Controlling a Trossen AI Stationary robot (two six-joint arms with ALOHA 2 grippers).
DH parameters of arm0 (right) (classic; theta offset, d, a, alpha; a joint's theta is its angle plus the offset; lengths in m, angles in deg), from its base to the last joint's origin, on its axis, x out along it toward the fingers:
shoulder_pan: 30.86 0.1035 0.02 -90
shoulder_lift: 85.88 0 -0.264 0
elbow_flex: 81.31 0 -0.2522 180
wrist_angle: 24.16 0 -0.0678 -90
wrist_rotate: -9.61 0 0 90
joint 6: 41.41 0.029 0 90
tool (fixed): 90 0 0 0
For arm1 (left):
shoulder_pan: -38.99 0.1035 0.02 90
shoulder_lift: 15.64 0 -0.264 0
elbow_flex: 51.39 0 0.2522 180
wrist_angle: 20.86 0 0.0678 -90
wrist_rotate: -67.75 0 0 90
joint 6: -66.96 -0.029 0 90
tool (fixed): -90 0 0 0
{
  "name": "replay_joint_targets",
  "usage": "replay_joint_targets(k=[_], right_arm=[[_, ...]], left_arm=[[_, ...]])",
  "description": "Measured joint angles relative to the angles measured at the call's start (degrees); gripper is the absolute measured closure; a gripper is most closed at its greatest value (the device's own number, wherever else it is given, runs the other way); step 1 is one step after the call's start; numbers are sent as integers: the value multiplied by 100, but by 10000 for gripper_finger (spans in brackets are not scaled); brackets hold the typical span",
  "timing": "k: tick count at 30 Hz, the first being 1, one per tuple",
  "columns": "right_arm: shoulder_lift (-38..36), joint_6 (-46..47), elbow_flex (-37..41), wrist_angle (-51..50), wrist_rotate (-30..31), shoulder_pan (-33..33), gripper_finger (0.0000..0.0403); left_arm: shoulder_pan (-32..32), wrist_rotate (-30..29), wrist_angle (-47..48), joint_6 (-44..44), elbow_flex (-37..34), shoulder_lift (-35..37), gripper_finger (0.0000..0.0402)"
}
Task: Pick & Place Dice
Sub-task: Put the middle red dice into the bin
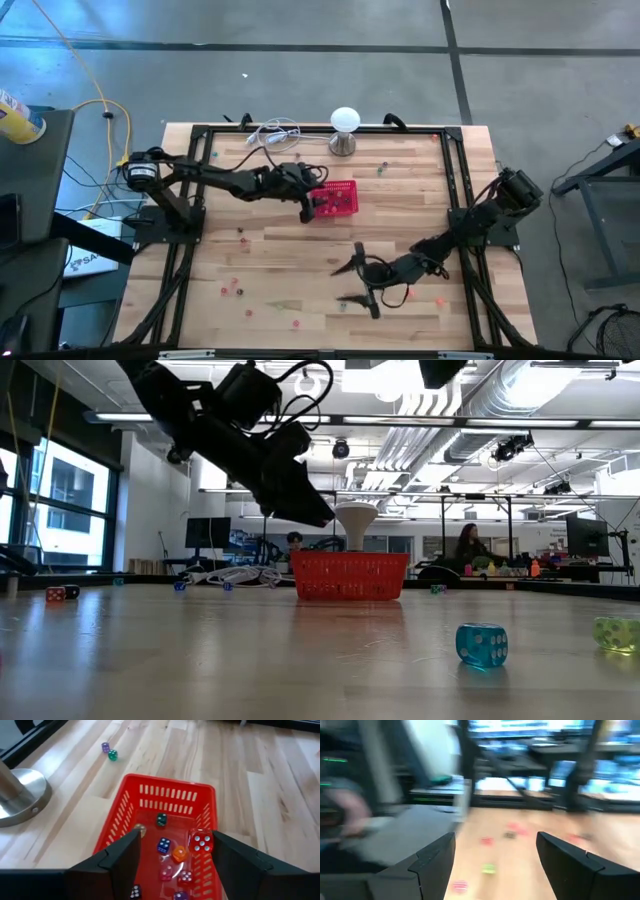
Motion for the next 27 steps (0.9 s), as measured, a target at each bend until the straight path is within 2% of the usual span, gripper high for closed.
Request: replay_joint_targets(k=[4,6,8,10,14,17,21,27], right_arm=[[-2,-17,0,-701,1791,-159,133],[-2,45,0,-1093,2275,-398,133],[-2,226,0,-1517,2346,-708,133],[-2,514,0,-1921,2118,-1064,133],[-2,497,0,-2465,1062,-1738,133],[-2,94,0,-2361,563,-2050,133],[-2,-445,0,-2105,352,-2303,133],[-2,-520,0,-1967,-607,-2638,133]], left_arm=[[-6,3,1,10,0,0,173],[-6,2,2,11,0,0,173],[-4,2,2,11,0,0,172],[-4,24,5,17,-1,0,172],[-4,313,7,18,0,0,172],[-4,435,7,-54,0,2,172],[-4,452,7,-75,0,2,172],[53,444,7,-78,0,2,172]])
